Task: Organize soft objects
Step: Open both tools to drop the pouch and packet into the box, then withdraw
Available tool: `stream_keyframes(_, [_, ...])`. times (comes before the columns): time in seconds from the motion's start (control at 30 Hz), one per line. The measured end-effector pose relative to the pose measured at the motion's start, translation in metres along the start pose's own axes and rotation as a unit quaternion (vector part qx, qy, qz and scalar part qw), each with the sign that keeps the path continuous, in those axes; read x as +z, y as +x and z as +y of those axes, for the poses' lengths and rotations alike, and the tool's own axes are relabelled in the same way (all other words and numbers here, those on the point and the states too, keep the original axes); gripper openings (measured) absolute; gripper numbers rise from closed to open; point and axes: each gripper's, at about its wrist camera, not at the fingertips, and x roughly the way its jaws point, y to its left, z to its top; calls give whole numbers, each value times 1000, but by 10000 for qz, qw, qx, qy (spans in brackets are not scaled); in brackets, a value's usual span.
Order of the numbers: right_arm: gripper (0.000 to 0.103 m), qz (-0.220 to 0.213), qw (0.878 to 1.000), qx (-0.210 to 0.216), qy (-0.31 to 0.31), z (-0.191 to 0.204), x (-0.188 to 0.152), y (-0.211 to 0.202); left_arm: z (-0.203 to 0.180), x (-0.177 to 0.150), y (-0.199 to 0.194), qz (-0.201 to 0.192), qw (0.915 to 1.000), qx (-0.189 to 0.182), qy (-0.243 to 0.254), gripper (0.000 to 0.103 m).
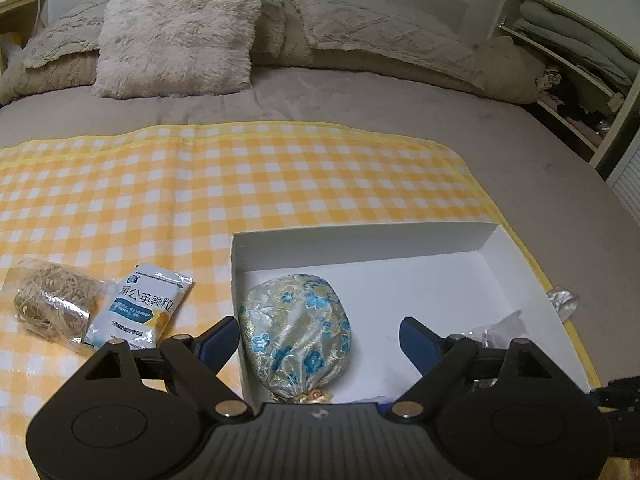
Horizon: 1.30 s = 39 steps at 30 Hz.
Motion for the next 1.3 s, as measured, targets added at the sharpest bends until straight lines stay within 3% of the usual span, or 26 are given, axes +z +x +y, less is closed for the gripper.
stream_keyframes(0.5, [48, -1289, 9890, 318, 651, -2, 3, -75, 0, -8, -54, -286, 9995, -145, 38, 88])
stream_keyframes(0.8, [53, -1728, 9816, 407, 703, 10, -8, -105, 4, -21, -90, -434, 9990, -137, 9, 89])
stream_keyframes(0.93, [56, -1859, 9794, 412, 670, 17, -15, -115, 4, -26, -103, -525, 9986, -85, 54, 97])
stream_keyframes(1.1, [70, -2112, 9751, 394, 552, 26, -23, -131, 1, -33, -115, -615, 9980, 25, 143, 103])
stream_keyframes(1.3, [88, -2283, 9719, 421, 389, 37, -31, -143, 1, -42, -125, -713, 9972, 75, 205, 103])
